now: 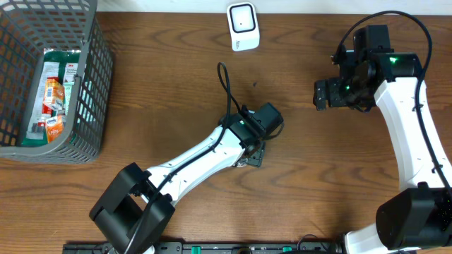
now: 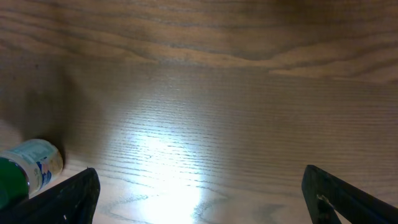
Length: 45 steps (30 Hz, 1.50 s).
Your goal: Scan the item barcode
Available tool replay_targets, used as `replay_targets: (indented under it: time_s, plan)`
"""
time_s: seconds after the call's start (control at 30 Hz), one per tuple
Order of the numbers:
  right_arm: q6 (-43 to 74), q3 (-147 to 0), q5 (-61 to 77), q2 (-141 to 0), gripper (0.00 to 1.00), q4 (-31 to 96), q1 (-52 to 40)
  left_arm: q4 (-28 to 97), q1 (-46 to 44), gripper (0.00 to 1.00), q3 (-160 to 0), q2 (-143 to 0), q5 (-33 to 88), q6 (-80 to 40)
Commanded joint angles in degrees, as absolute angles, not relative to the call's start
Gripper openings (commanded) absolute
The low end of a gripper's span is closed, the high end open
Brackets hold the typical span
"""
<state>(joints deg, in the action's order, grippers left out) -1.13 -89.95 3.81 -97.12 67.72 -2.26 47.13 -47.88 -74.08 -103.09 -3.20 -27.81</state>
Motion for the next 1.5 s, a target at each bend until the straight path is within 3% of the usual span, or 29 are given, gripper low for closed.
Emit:
replay_targets:
  time_s: [0.0,0.3,0.67,0.8,1.03,1.13,1.47]
  plan:
    - [-1.98,-90.96,3.46,-97.21,0.99,67.68,-1.17,47.7,-47.81,0.82,-74.96,-103.72,-3.64,-26.68]
    - [-1.98,-90.96,3.46,-97.21,0.99,67.7,-1.17,45.45,-47.99,0.92,-71.94,-103.74,-3.46,-27.31]
    - [-1.98,-90.96,3.46,-97.21,0.99,67.7,-1.17,42.09,-47.99,0.9,-68.23,-103.74,-3.49,-28.16]
    - [-1.98,-90.96,3.46,-97.21,0.99,67.7,-1.17,41.01,-47.99,0.8,-67.92,-103.74,-3.49,-28.14]
    - [-1.98,-90.96,3.46,-97.21,0.99,67.7,-1.17,40.4,-47.99,0.8,-67.7,-103.74,-3.51,-28.12]
    - [-1.98,-90.96,3.46,-97.21,0.99,67.68,-1.17,40.38,-47.99,0.76,-67.7,-103.74,-3.51,-28.14]
    - [-1.98,-90.96,3.44,-97.21,0.99,67.7,-1.17,40.38,-47.99,0.8,-67.7,-103.74,-3.51,-28.14]
